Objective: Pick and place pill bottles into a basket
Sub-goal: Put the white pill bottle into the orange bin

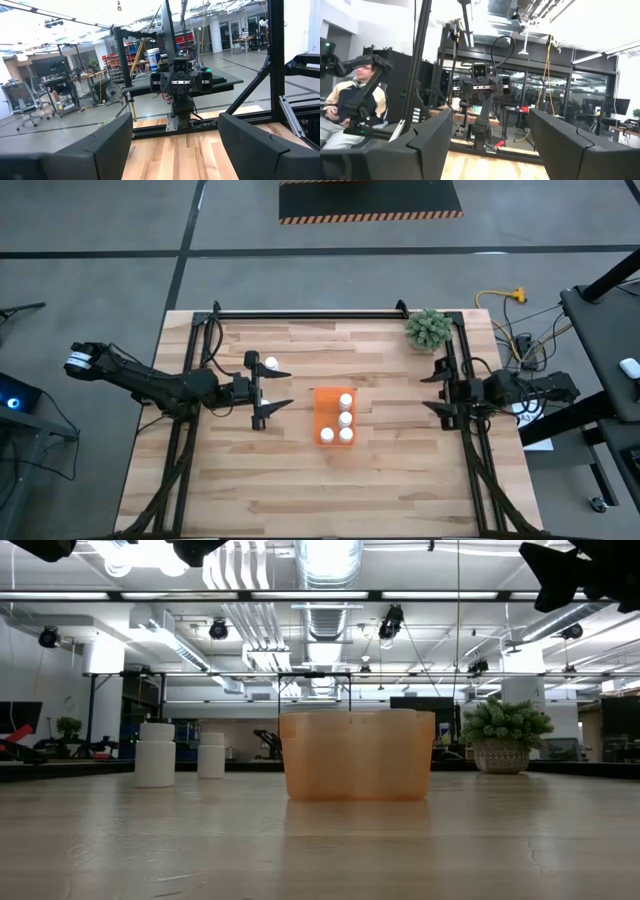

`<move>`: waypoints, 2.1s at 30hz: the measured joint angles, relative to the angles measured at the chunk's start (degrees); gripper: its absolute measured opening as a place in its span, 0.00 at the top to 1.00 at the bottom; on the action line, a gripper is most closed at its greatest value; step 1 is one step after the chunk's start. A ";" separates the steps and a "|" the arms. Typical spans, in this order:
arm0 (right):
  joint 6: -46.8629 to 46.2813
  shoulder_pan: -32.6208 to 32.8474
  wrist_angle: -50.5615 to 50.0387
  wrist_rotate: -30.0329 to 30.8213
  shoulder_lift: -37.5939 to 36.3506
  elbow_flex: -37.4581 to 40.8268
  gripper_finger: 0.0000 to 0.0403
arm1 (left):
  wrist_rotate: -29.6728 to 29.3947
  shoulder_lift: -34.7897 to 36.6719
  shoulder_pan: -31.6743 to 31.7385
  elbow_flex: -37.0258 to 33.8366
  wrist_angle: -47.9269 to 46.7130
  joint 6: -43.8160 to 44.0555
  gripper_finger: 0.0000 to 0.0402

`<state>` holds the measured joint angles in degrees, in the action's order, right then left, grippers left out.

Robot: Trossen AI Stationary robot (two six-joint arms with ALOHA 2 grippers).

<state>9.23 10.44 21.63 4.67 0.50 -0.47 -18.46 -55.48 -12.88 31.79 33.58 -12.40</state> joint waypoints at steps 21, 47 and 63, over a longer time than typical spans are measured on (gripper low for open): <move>4.54 0.00 -18.76 13.54 0.64 -0.14 0.38 | 0.00 -2.57 0.02 0.07 0.22 2.75 0.32; 11.64 0.04 -18.80 13.50 7.48 -0.15 0.37 | 0.51 -5.68 0.04 0.55 -0.02 2.68 0.32; 5.79 0.02 -18.80 13.44 7.47 -0.15 0.37 | 1.86 -5.88 -0.42 16.49 -37.35 3.04 0.32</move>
<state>15.03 10.46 2.83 18.11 7.97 -0.62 -16.60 -61.36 -13.29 48.28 -3.76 -9.37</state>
